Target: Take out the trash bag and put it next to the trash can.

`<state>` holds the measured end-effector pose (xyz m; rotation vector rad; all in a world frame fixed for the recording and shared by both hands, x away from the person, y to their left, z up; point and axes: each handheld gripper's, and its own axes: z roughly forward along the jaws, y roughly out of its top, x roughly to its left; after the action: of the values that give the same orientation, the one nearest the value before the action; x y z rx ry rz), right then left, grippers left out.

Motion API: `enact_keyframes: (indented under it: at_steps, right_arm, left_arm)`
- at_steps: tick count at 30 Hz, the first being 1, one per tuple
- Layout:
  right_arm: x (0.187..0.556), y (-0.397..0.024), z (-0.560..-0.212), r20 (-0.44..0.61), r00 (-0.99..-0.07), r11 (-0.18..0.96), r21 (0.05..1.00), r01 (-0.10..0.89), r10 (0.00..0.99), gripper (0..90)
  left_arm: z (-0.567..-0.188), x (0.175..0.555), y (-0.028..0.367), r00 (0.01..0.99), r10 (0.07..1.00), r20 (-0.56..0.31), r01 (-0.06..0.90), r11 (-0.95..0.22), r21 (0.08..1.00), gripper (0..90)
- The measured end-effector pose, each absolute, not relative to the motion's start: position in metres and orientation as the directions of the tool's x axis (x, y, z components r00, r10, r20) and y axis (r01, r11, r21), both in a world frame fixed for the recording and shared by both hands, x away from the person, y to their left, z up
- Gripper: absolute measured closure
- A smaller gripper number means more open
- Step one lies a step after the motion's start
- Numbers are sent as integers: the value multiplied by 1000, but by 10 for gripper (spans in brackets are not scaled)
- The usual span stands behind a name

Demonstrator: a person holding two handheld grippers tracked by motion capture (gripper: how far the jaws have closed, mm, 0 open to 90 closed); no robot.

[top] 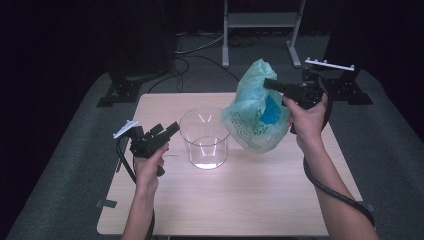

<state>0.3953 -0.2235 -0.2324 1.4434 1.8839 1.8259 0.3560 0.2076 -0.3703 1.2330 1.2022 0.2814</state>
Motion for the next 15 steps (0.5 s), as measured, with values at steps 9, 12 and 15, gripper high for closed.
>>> enact_keyframes:
  at_steps: [9, 12, 15]
  right_arm:
    - [396, -232, -242, 502, -510, -214, 827, 520, 699, 900]
    - [396, -235, -245, 507, -504, -217, 823, 526, 699, 900]
    - [397, -237, -249, 512, -498, -221, 818, 531, 700, 900]
  left_arm:
    - [-370, 356, 207, 412, 729, -546, 415, 383, 825, 96]
    - [-370, 356, 207, 412, 730, -546, 415, 383, 825, 96]
    - [-371, 356, 208, 410, 732, -544, 413, 383, 827, 96]
